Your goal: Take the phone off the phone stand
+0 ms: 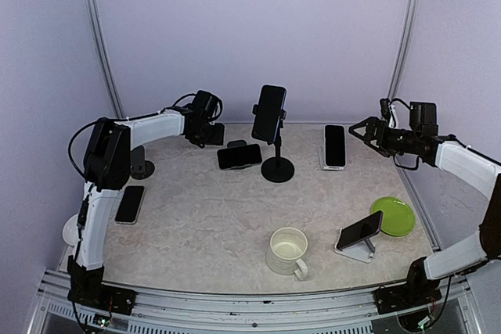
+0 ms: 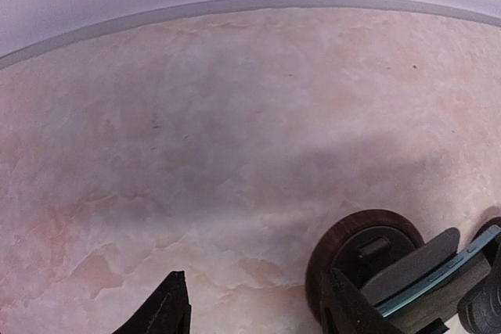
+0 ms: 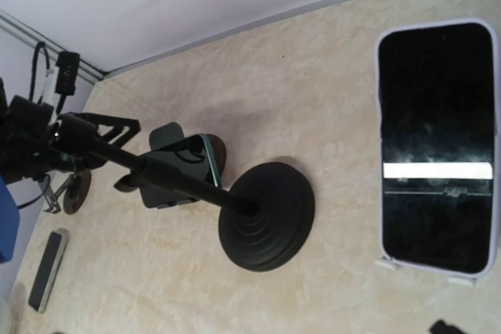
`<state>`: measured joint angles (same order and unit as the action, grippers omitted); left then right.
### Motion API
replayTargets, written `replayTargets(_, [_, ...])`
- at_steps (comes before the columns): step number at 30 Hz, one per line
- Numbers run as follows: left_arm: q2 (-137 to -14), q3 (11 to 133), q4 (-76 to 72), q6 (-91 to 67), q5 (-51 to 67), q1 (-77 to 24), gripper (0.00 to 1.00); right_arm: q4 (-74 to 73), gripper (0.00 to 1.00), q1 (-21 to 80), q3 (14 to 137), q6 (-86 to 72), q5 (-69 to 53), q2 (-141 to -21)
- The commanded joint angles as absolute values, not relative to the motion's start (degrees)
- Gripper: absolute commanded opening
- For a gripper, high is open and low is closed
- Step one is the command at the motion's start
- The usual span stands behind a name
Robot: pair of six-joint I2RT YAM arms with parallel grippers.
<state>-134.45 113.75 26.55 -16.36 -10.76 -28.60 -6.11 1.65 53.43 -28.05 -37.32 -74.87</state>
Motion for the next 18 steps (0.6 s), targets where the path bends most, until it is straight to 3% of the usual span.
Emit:
replayTargets(1, [-129.3,109.9,23.9,-16.6,-10.9,-28.1,0.62,-4.5,1.00,2.2,52.4,-27.8,-37.9,-73.8])
replayTargets(4, [-127.0,107.8,21.1,-17.0,-7.3,-27.5,0.70,-4.1,1.00,2.1,52.3,-28.1,-38.2,-73.7])
replayTargets(7, [-124.0,103.5,16.3,-16.1,4.2,-25.0,0.78,-3.8,1.00,2.1,52.0,-28.3,-38.6,-73.4])
replayTargets(12, [-123.8,100.6,8.5,-13.9,32.2,-18.6,0.79,-4.4,1.00,2.1,51.5,-28.1,-38.6,-72.6])
replayTargets(18, [-132.7,109.6,13.8,-10.0,44.6,-16.2,0.77,-4.7,1.00,2.1,51.2,-28.3,-38.5,-71.9])
